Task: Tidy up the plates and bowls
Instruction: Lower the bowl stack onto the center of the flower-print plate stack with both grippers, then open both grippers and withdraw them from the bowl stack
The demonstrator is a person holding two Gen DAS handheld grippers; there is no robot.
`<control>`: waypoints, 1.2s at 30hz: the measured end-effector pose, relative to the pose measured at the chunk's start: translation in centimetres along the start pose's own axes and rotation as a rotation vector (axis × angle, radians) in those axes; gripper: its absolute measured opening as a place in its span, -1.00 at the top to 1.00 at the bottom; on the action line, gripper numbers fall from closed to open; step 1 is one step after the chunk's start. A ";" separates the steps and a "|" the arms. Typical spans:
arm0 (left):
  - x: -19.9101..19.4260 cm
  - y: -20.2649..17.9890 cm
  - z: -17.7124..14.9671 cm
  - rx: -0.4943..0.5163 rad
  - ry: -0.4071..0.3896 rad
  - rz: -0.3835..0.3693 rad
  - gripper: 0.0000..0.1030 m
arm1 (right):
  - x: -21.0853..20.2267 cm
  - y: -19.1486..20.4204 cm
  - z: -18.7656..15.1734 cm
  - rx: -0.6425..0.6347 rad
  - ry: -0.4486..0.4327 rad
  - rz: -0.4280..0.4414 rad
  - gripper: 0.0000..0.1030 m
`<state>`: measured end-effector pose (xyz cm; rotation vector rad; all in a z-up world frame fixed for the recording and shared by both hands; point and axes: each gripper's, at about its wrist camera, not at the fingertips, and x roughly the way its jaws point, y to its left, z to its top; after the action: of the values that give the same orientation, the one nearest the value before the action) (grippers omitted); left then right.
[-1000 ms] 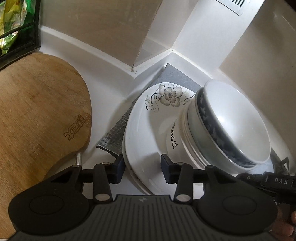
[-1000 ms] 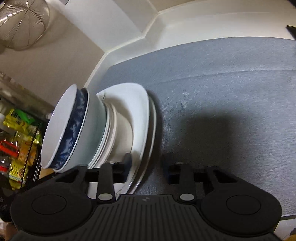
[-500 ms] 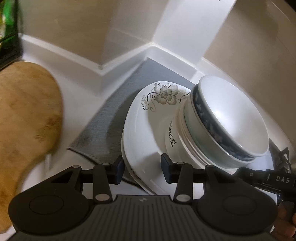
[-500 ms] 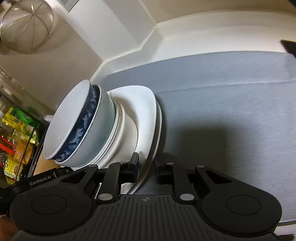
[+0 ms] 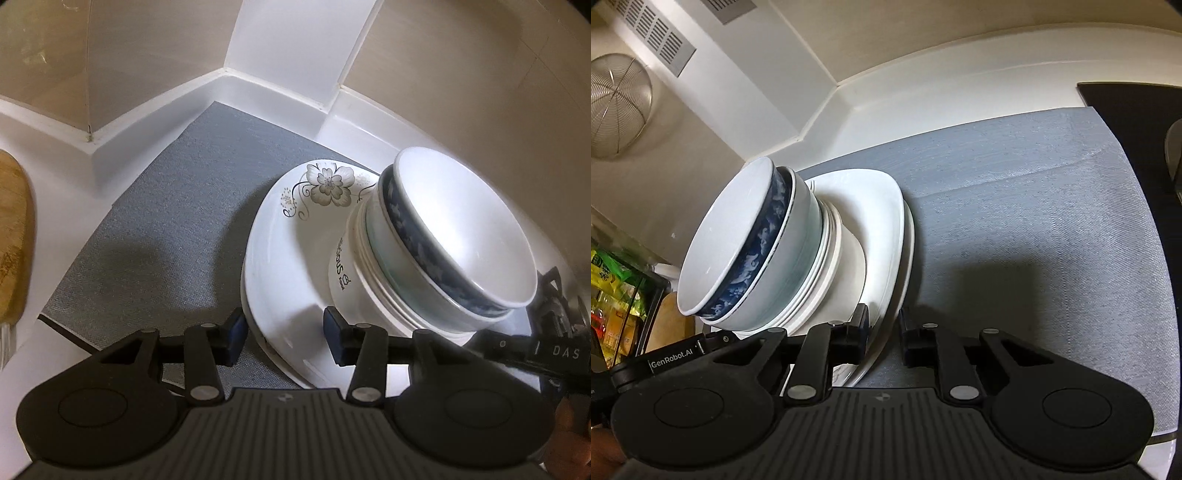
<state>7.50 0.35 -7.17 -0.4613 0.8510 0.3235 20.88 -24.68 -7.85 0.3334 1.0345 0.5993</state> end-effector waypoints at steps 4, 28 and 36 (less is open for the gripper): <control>-1.0 -0.3 -0.3 0.045 0.000 0.056 -0.23 | 0.7 0.7 0.4 -0.022 0.010 -0.022 0.54; -12.0 -7.2 -10.0 0.254 -0.114 0.132 -0.96 | -6.5 3.8 -5.8 -0.264 -0.127 -0.100 -0.75; -11.7 -7.3 -8.2 0.319 -0.123 0.075 -0.99 | -8.3 4.2 -7.3 -0.298 -0.165 -0.180 -0.96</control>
<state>-1.74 -11.12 -0.87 -0.1116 0.7838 0.2758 10.15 -26.55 -3.33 0.0257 0.7930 0.5446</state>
